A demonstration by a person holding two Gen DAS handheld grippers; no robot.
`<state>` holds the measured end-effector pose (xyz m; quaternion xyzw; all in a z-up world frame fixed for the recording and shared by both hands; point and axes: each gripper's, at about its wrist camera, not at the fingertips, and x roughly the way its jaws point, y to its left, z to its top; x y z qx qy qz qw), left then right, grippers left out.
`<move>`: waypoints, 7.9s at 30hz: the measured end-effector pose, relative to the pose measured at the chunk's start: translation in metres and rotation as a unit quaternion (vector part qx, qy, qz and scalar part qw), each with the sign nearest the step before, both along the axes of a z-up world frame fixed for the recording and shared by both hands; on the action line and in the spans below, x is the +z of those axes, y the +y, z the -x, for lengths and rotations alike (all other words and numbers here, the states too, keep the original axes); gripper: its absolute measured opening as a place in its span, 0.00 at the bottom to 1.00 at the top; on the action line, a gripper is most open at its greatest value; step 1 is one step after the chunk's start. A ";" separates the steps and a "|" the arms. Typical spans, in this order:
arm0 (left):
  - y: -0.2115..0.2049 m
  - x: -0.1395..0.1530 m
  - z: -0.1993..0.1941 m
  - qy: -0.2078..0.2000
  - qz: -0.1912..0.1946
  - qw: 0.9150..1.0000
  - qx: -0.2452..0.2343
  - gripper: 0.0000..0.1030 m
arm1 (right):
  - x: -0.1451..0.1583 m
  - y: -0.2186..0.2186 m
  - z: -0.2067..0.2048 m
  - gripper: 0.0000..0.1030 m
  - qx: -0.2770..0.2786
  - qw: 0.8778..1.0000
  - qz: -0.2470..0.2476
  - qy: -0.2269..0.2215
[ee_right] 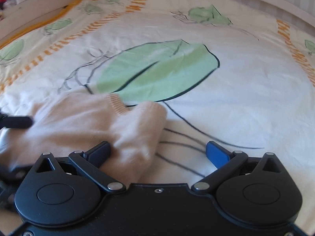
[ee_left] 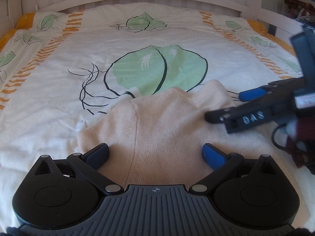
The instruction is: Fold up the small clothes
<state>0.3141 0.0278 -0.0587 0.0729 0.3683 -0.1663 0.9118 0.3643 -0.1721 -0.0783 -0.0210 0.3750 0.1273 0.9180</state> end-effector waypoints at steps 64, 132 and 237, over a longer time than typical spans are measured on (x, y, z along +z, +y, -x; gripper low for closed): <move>-0.009 -0.001 0.144 0.218 0.257 0.938 -0.083 0.33 | 0.015 -0.104 0.190 0.46 0.055 0.958 -0.259 0.110; 0.005 0.002 0.187 0.026 0.039 0.998 0.049 0.91 | 0.016 -0.069 0.307 0.99 -0.046 0.996 -0.075 -0.003; -0.036 0.075 0.305 0.044 -0.017 0.991 0.128 0.90 | 0.059 -0.045 0.393 0.99 -0.139 0.989 -0.037 0.027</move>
